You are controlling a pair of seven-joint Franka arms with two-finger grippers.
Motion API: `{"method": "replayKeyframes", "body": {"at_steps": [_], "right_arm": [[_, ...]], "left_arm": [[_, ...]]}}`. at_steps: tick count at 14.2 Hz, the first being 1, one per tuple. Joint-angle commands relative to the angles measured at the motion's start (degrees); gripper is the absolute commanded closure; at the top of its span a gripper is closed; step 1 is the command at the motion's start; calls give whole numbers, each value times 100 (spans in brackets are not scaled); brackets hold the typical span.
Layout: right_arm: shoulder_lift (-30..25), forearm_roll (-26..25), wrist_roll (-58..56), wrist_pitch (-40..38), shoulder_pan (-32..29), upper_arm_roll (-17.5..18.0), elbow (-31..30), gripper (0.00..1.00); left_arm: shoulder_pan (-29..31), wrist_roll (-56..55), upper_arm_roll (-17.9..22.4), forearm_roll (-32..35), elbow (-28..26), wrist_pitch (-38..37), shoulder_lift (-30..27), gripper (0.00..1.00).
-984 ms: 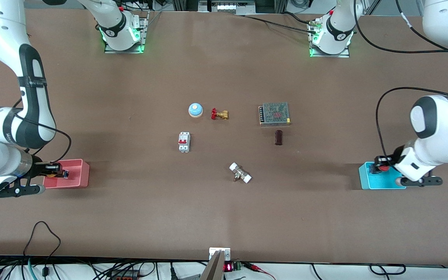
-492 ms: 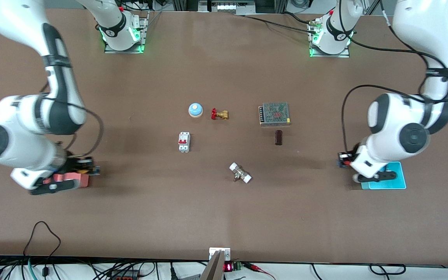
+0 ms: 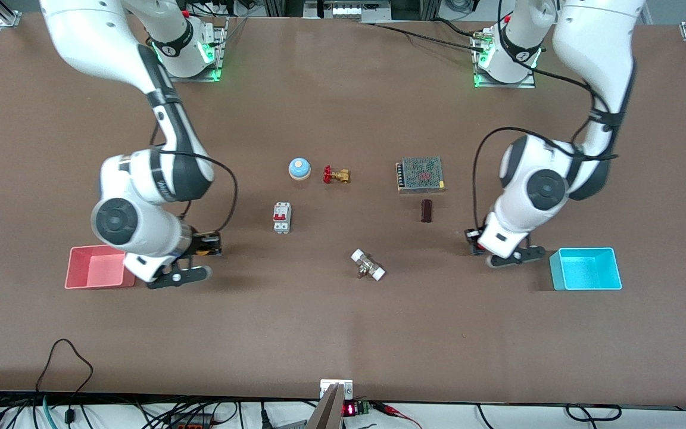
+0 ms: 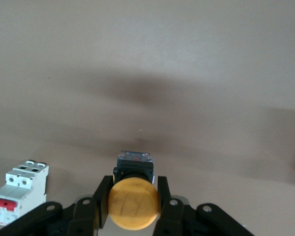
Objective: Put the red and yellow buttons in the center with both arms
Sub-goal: 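Carry the yellow button toward the table center while the left gripper carries the red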
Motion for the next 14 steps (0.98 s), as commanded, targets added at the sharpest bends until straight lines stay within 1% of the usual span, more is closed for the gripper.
{"method": "replayKeyframes", "body": {"at_steps": [1,2,4,5,6,8,10,11,12,13,14], "right_arm": [[130,75,366,150,243,-55,-9,79],[174,75,576,256,243,-55,-26,79],[306,75,797,458,444,-55,-35,79],[376,49,937,520,524,-63,-35,79],[411,23,1000,529,542,-63,-35,79],[438,-4,1000,529,551,-63,-88,76],[473,-13,1035,669,638,-72,-245,75],[482,-22,1036,731,674,-72,-298,72],[491,-22,1070,740,700,-81,-308,57],[491,-22,1140,731,700,-90,-299,15],[473,4,1193,705,700,-98,-273,0]], "left_arm": [[-250,-280,74,-37,-140,184,-1,76],[-276,-306,66,-45,-131,184,17,73],[-303,-306,65,-45,-113,184,43,61],[-286,-298,65,-45,-96,167,34,44],[-268,-289,74,-45,-87,158,8,29],[-241,-262,83,-45,-69,123,-97,7],[-137,-227,136,-45,-69,114,-307,0],[-40,-201,136,-45,-69,79,-439,0],[65,-131,136,-28,-61,-34,-562,0],[179,-9,136,-28,-61,-183,-711,0],[311,149,136,-28,-61,-306,-861,0]]}}
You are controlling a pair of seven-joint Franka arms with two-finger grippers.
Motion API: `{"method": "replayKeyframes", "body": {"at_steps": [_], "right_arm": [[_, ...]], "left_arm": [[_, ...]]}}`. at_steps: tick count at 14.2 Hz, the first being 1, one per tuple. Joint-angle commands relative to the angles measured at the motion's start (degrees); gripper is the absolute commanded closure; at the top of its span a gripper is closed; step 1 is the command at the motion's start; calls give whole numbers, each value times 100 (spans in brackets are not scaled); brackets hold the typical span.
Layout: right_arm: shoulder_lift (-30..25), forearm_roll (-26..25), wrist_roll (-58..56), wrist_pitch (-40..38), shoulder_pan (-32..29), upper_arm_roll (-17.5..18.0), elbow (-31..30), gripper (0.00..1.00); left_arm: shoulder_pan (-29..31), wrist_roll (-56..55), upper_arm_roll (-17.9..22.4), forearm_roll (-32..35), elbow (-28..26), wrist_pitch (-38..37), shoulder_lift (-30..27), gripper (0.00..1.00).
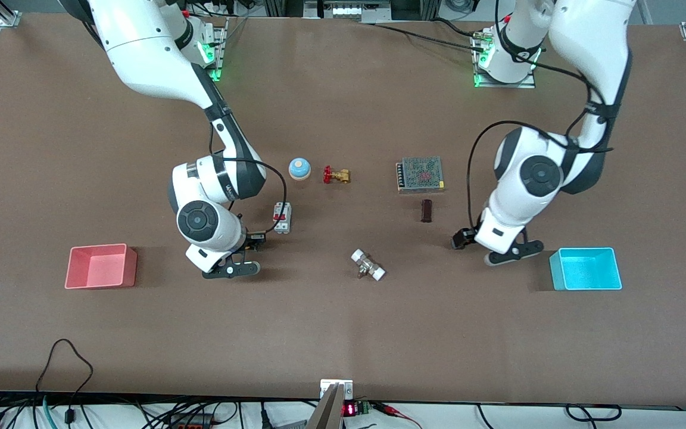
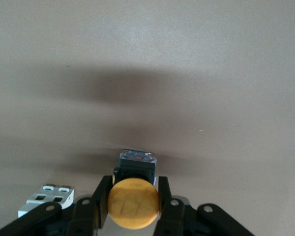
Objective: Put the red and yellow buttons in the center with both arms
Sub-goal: 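Carry the yellow button toward the table center while the left gripper carries the red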
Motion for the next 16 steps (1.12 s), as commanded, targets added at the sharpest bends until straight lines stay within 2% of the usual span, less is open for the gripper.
{"method": "replayKeyframes", "body": {"at_steps": [1,6,12,16], "right_arm": [[-72,9,272,103,93,-65,-121,0],[-729,18,527,-107,14,-117,-112,0],[-2021,9,501,-1293,23,-661,-112,0],[-2497,-9,413,-1794,23,-1127,-86,0]], "left_arm": [[387,499,-13,-28,-92,-381,-552,0],[976,1614,-13,-19,-92,-1154,-1176,0],[1521,2705,-13,-19,-92,-2138,-2020,0],[1680,3023,-13,34,-101,-2613,-2548,0]]}}
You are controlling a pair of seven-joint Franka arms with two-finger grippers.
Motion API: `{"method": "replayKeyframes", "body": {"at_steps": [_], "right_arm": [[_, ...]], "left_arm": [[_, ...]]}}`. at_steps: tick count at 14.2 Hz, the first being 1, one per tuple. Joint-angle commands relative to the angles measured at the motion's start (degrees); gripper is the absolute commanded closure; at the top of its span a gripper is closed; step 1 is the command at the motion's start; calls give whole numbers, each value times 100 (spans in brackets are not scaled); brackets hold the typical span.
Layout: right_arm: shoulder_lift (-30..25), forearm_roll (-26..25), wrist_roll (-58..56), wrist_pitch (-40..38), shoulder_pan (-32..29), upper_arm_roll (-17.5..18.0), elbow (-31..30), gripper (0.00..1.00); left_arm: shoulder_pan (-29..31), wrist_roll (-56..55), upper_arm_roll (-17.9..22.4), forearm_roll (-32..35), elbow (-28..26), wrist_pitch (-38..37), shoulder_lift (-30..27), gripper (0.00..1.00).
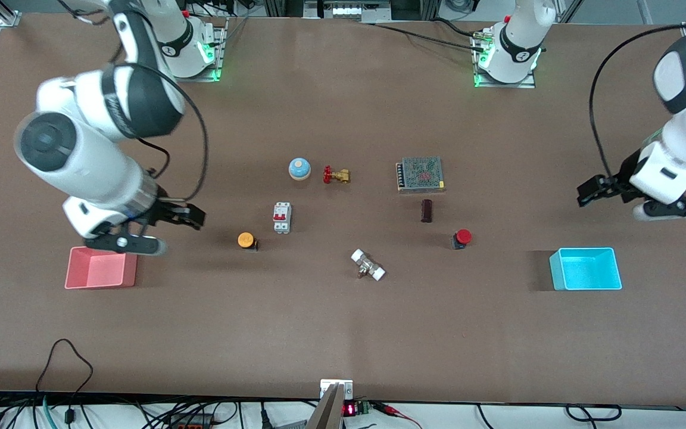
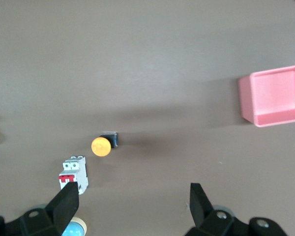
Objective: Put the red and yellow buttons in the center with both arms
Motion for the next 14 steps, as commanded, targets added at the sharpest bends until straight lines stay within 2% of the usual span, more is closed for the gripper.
{"method": "replayKeyframes", "body": {"at_steps": [1,2,3,4,6,7,10,12,14], "right_arm": [[-227,-8,-77,-281,30,-341,-60,0],[-227,9,-330,-535,4,-595,158,0],[-236,27,-611,-581,-188,-650,178,0],[-323,44,-1014,-634,-686,-459,196,0],[-455,27,-1578,-880,-1810,462,205,0],[-569,-52,-1606,-898,-2094,700,196,0],[-912,-631,-1816,-1388,-2290,764,134,0],[-1096,-685,-1975,-1653,-2290,729,56,0],[-1386,-676,-1958,-1418,-2264,738,-373,0]], "left_arm": [[86,279,-41,32,-105,-277,-395,0],[77,279,-58,32,-114,-321,-457,0],[77,279,-76,32,-114,-330,-484,0],[77,279,-85,32,-114,-348,-554,0],[77,279,-93,93,-140,-418,-650,0],[77,279,-111,198,-158,-418,-686,0],[77,253,-102,225,-176,-444,-844,0],[130,253,-102,216,-176,-444,-975,0],[130,226,-94,216,-88,-540,-1090,0]]}}
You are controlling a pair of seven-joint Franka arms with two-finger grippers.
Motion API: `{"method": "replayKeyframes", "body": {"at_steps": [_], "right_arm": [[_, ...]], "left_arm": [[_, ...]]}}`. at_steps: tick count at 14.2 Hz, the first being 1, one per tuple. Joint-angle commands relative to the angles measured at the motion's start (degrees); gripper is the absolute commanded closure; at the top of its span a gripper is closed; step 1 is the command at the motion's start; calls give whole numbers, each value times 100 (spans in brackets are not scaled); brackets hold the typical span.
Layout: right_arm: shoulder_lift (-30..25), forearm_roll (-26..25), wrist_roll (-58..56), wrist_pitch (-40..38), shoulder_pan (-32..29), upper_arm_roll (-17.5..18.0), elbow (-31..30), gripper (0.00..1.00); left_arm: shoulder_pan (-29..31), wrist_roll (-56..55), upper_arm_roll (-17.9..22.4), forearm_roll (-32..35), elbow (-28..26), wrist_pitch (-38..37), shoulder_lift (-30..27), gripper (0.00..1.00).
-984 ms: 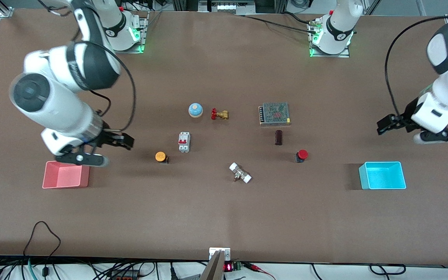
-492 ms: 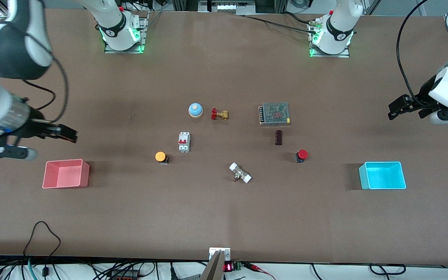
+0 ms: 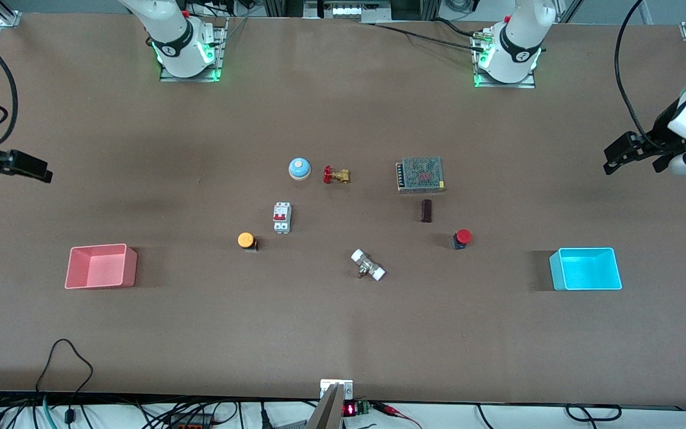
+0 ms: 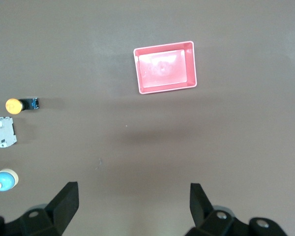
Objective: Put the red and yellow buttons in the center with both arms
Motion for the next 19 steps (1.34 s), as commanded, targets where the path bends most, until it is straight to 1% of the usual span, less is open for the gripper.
{"method": "replayKeyframes", "body": {"at_steps": [1,2,3,5,7,11,14,15,16,19], "right_arm": [[-612,-79,-70,459,-16,122,-915,0],[-832,-70,-70,662,1,122,-1206,0],[-904,-70,-70,647,10,131,-1262,0],[-922,-61,-149,568,10,140,-1210,0],[-940,-61,-237,533,10,140,-1209,0],[-905,-78,-272,515,1,131,-1174,0],[-914,-70,-158,515,19,131,-1157,0],[-914,-70,-158,515,1,113,-1148,0],[-922,-70,-167,515,1,113,-1139,0],[-931,-70,-167,515,10,122,-1139,0]], "left_arm": [[66,108,-32,91,125,-363,-282,0],[57,117,-32,91,318,-609,-273,0],[40,109,-50,91,494,-820,-273,0],[57,108,-190,82,767,-1216,-282,0],[57,100,-173,56,1171,-1437,-221,0],[57,117,-147,12,1392,-1446,-97,0],[118,407,-112,3,1462,-1446,-80,0],[127,407,-112,3,1637,-1446,33,0],[136,416,-112,3,1699,-1464,130,0],[136,416,-112,-6,1700,-1481,114,0]]}}
